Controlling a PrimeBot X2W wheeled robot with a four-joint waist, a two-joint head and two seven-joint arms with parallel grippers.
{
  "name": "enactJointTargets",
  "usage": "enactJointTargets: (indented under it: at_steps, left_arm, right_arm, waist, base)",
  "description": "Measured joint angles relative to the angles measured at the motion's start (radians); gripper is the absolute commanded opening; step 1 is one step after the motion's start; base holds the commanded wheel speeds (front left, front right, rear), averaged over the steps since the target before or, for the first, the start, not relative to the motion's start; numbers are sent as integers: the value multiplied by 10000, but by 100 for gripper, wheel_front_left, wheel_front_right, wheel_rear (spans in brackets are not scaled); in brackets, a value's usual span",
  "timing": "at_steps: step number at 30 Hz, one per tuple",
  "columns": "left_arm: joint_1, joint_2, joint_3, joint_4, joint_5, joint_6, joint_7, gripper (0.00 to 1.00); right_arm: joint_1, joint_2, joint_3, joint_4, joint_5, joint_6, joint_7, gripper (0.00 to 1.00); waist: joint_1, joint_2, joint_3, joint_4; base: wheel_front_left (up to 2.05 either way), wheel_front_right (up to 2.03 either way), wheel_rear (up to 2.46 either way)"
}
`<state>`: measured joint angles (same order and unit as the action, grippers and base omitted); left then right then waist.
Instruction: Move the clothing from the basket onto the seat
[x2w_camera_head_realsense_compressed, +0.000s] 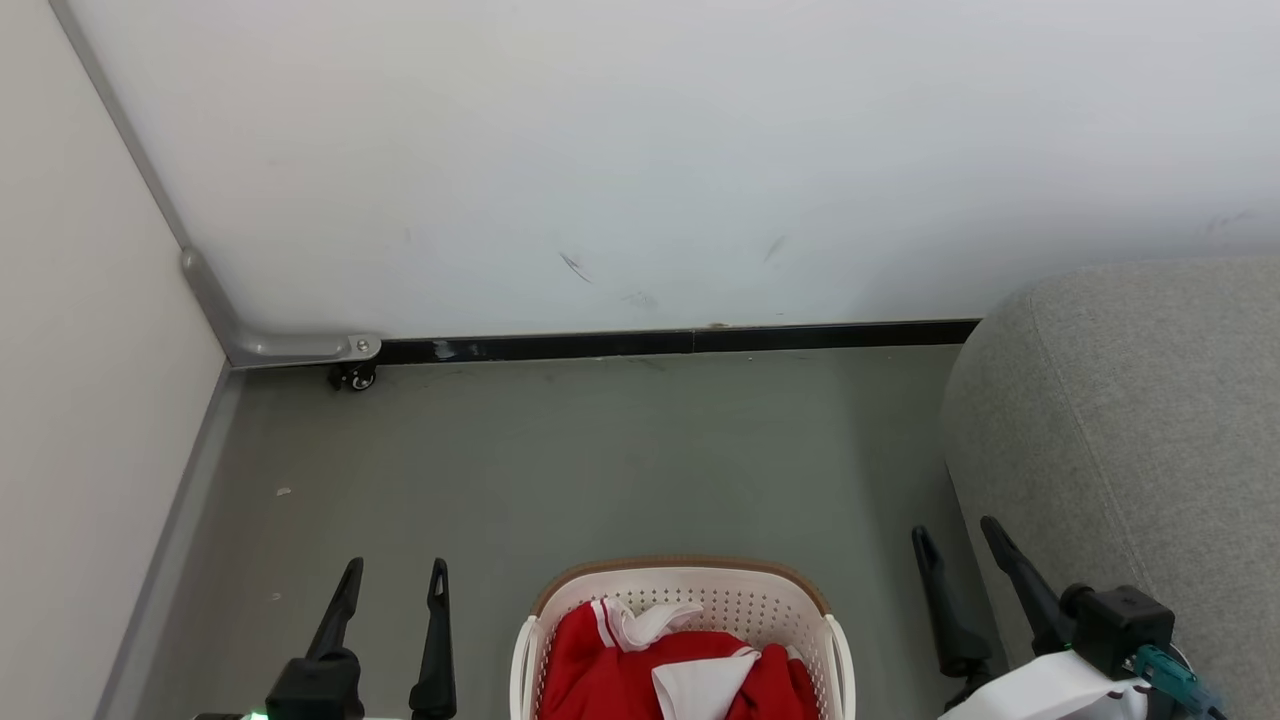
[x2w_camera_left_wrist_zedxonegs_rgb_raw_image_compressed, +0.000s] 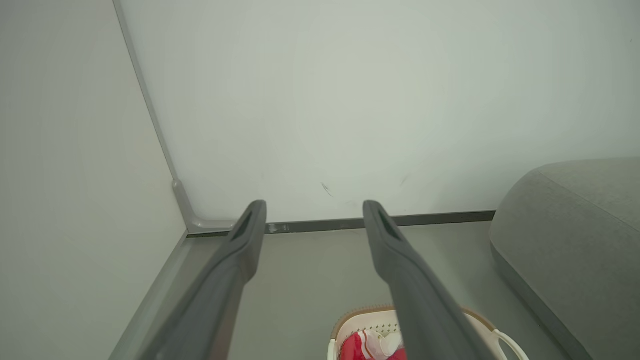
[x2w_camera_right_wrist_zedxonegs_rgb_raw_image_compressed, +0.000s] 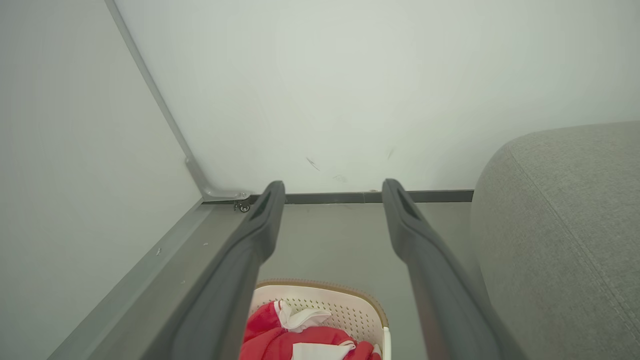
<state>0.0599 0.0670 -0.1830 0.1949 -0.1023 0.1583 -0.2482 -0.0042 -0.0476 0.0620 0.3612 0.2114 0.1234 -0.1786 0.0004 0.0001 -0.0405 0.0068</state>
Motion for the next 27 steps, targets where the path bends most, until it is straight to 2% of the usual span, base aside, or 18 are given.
enactJointTargets:
  at_steps: [27]
  left_arm:
    - [-43, -2, 19, 15, 50, -8, 0, 100]
  right_arm:
    - [-3, 0, 33, -111, 25, 0, -119, 100]
  waist:
    - [-1, 0, 272, -52]
  base:
    - [0, 0, 0]
